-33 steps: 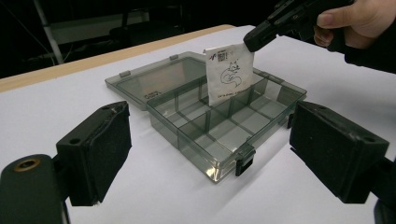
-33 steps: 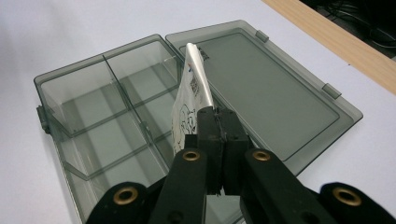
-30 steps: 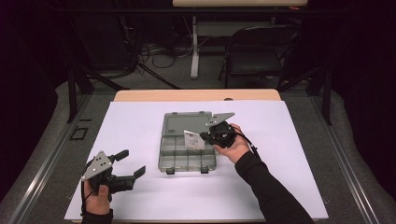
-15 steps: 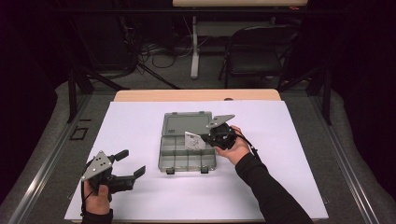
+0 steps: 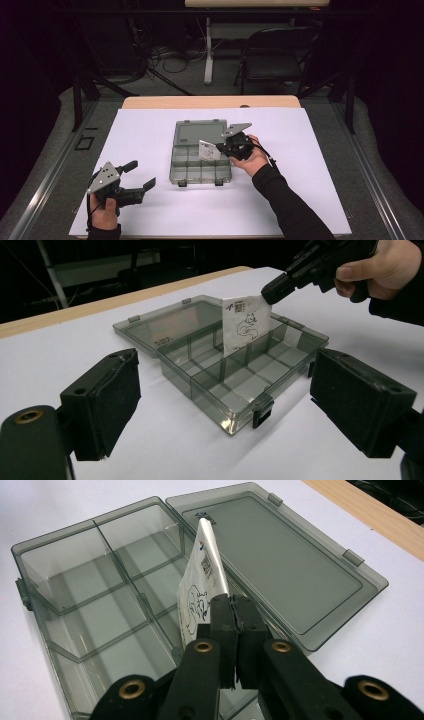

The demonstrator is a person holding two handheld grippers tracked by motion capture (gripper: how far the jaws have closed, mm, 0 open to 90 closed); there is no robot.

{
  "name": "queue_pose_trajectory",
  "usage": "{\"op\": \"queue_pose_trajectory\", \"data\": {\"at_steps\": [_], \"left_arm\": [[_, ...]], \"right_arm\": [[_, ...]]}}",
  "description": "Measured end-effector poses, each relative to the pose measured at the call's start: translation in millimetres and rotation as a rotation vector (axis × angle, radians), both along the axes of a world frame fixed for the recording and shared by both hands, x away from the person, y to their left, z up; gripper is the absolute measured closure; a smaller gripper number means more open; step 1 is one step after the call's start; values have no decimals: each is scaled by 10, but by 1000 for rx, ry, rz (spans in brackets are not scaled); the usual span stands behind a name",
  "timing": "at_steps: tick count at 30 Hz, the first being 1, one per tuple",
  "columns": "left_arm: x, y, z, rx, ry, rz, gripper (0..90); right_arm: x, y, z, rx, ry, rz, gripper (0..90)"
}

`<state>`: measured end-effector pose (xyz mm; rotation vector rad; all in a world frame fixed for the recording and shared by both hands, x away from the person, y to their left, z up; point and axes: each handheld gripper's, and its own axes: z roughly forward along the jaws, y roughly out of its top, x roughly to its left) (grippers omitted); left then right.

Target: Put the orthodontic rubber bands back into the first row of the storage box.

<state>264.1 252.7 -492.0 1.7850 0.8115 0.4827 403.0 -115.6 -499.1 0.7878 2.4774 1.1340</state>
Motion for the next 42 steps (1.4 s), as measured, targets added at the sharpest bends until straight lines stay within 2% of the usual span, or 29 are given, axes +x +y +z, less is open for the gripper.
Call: {"op": "queue_pose_trajectory", "data": {"at_steps": [7,13,25,30,36,42], "left_arm": [[0,-2,-1,0,0,0,128],[0,0,-1,0,1,0,128],[0,-4,-3,-1,1,-2,127],[-1,-4,-1,1,2,-1,127],[0,-5,-4,-2,3,-2,128],[5,-9,-6,1,4,-3,128]], "right_arm": [[3,-7,-3,2,0,-3,885],[4,-7,2,2,-1,-11,839],[8,-18,19,-1,-35,-68,597],[16,-25,23,2,-51,-91,522],[15,-37,41,7,-61,-104,459],[5,-45,63,13,-71,-111,441]]}}
